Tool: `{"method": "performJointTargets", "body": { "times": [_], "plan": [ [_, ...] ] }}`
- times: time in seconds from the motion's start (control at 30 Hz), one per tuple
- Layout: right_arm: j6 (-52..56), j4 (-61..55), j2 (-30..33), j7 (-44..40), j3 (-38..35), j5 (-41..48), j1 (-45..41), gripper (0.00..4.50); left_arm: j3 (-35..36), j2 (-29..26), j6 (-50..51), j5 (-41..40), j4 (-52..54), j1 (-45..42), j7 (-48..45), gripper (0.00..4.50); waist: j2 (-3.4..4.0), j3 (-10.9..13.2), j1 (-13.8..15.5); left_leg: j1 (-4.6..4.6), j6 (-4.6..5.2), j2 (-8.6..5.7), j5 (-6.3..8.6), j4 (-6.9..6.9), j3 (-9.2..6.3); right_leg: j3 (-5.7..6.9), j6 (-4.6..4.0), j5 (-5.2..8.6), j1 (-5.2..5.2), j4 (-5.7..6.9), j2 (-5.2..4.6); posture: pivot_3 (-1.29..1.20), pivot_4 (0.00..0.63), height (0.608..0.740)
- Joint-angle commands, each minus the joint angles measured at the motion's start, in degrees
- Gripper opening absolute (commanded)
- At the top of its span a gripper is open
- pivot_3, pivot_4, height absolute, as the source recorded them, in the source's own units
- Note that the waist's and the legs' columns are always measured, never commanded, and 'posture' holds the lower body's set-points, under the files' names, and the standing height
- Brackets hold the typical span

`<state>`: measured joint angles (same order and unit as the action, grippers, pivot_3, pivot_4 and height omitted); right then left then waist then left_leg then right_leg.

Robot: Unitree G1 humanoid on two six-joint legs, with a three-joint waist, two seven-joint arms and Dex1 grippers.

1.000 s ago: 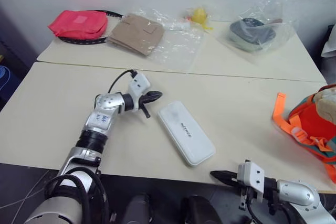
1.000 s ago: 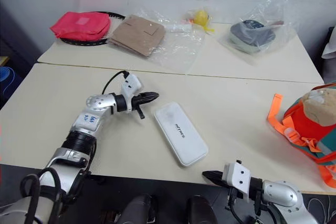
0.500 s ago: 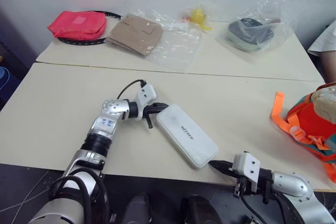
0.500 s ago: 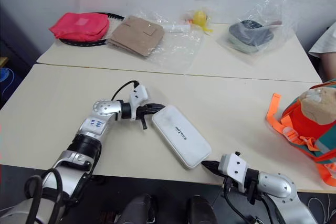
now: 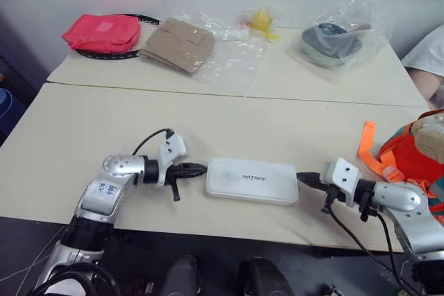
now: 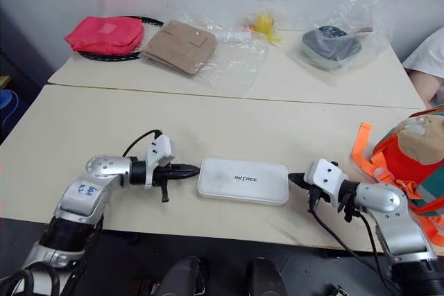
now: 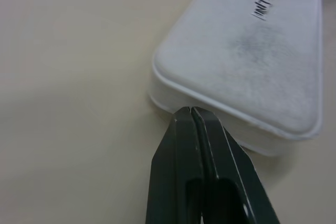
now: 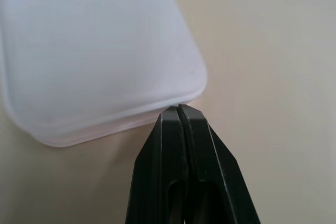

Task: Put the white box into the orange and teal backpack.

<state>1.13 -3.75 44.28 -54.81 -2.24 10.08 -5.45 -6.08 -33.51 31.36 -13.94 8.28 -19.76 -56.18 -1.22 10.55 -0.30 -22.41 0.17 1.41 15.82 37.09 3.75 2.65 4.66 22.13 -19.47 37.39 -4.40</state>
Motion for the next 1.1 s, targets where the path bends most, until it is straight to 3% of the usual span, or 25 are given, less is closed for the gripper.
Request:
{"method": "performJointTargets", "body": {
  "times": [0.03, 0.2, 0.23, 0.33, 0.43, 0.5, 0.63, 0.73, 0.9, 1.1],
  "plan": [
    [-0.7, 0.7, 0.3, -0.3, 0.4, -0.7, -1.0, 0.00, 2.7, -0.5, 1.4, -1.6, 5.1, 1.7, 2.9, 0.02, 0.00, 0.0, 0.1, 0.00, 0.01, 0.00, 0.01, -0.01, 0.00, 0.00, 0.00, 0.00, 0.01, -0.01, -0.01, 0.00, 0.150, 0.740],
    [-1.0, 2.1, 1.4, -0.3, -0.1, -1.6, -0.9, 0.00, 8.6, -2.5, 2.9, -2.4, 4.0, 3.9, 6.4, 0.02, 0.01, 0.0, 0.1, -0.02, 0.04, -0.02, 0.03, -0.01, -0.01, 0.01, 0.00, 0.00, 0.00, -0.05, -0.03, 0.00, 0.150, 0.740],
    [-1.1, 2.3, 1.7, -0.5, -0.7, -1.3, -0.7, 0.00, 11.5, -3.1, 8.2, -6.2, 4.2, 4.1, 6.1, 0.20, 0.01, 0.0, 0.0, -0.02, 0.04, -0.01, 0.03, -0.02, 0.00, 0.01, 0.00, 0.00, 0.00, -0.04, -0.03, 0.00, 0.150, 0.740],
    [-1.1, 2.3, 2.7, -2.2, -1.6, 0.0, 0.1, 0.00, 20.1, -4.1, 30.7, -21.0, 3.2, 2.0, 4.8, 0.96, 0.03, 0.0, -0.1, -0.01, 0.03, 0.02, 0.02, -0.03, -0.01, 0.01, 0.00, 0.00, -0.01, -0.01, -0.02, 0.00, 0.150, 0.740],
    [-1.1, 2.2, 3.4, -4.9, -0.7, 0.9, 0.0, 0.00, 20.0, -8.1, 47.0, -25.7, -2.8, -1.8, 3.8, 1.75, 0.03, 0.0, -0.1, -0.01, 0.03, 0.00, 0.02, 0.00, -0.05, 0.02, 0.00, 0.00, 0.01, 0.00, -0.02, 0.00, 0.150, 0.740],
    [-0.7, 2.2, 3.5, -6.2, -0.1, 1.2, -0.3, 0.00, 21.5, -6.8, 54.6, -26.9, -9.1, -6.9, 5.5, 2.23, 0.04, 0.0, 0.1, 0.01, 0.03, -0.02, 0.02, -0.01, -0.05, 0.01, 0.00, 0.00, 0.02, 0.01, -0.02, 0.00, 0.150, 0.740],
    [-0.2, 2.1, 3.9, -8.2, 0.9, 0.7, -1.2, 0.00, 11.0, -10.0, 61.1, -33.3, -20.1, -14.4, 7.8, 3.44, 0.02, 0.0, 0.1, -0.02, 0.04, -0.09, 0.02, 0.00, -0.07, 0.02, 0.00, 0.00, 0.01, 0.05, -0.04, 0.00, 0.150, 0.740],
    [-0.4, 2.2, 4.1, -9.6, 2.0, 0.3, -1.8, 0.00, 5.5, -9.2, 61.1, -36.6, -29.0, -20.6, 10.1, 3.44, 0.02, 0.0, 0.1, -0.06, 0.03, -0.10, 0.04, -0.02, -0.07, 0.00, 0.00, 0.00, -0.03, 0.11, -0.06, 0.00, 0.150, 0.740],
    [0.3, 1.5, 3.4, -10.1, 2.8, 0.5, -2.0, 0.00, -4.7, -9.3, 61.1, -45.9, -34.9, -26.1, 12.5, 3.44, 0.01, 0.0, -0.1, -0.08, 0.00, -0.08, 0.02, 0.01, -0.08, 0.01, 0.00, 0.00, -0.04, 0.06, -0.04, 0.00, 0.150, 0.740],
    [-2.4, 1.5, 2.1, -9.8, 4.4, -0.5, -2.3, 0.00, -3.8, -1.7, 61.1, -45.2, -41.8, -29.4, 20.0, 3.44, 0.00, 0.0, 0.1, -0.07, 0.01, -0.09, 0.02, 0.13, -0.08, 0.01, 0.00, 0.00, -0.02, 0.05, -0.04, 0.00, 0.150, 0.740]
  ]
}}
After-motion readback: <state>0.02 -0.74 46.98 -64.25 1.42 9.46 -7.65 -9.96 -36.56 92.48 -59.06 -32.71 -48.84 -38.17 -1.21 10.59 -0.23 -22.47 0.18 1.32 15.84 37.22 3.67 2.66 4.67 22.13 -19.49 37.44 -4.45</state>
